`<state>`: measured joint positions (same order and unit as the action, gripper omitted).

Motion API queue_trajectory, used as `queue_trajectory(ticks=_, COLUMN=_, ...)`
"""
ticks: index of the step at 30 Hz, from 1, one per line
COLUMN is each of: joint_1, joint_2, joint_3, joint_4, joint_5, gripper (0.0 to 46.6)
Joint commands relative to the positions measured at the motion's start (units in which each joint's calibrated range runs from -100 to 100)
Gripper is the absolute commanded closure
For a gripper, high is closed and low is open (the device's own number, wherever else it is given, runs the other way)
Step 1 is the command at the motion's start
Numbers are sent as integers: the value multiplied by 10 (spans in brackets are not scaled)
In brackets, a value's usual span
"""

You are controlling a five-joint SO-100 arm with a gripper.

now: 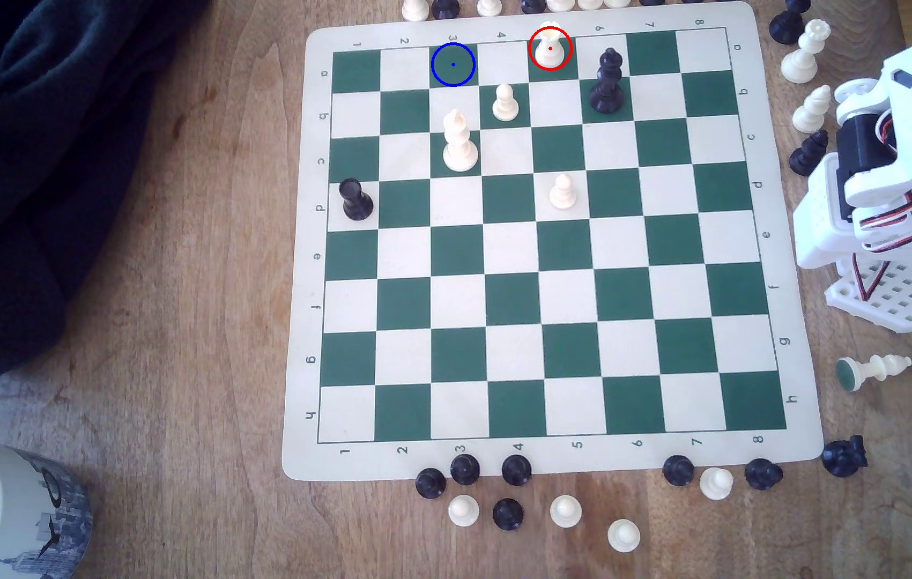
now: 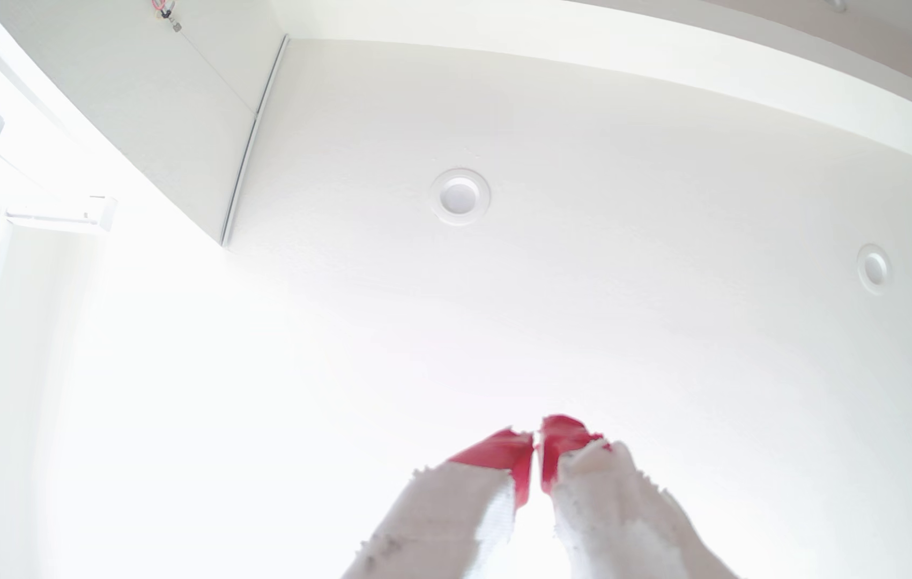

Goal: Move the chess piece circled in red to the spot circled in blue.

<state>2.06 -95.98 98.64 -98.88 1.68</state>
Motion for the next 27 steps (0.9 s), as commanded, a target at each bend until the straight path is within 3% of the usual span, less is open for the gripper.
queue_trajectory(ticks=1, joint_1=27, joint_2=1, joint_3=13, joint_4=13, joint_5=2, gripper=464)
queue_trajectory(ticks=9, joint_1=92, joint_2=1, joint_3=-8, joint_4=216, joint_5=2, gripper=464)
queue_trajectory(ticks=14, joint_1=134, joint_2=1, joint_3=-103, joint_4=539, joint_5=-1, gripper=464)
queue_trajectory(ticks=19, joint_1=175, joint_2=3, joint_3=-143, joint_4=715, joint_5=-1, gripper=464)
queue_trajectory(ticks=27, joint_1=201, joint_2=132, joint_3=-217, joint_4=826, joint_5=-3, gripper=464)
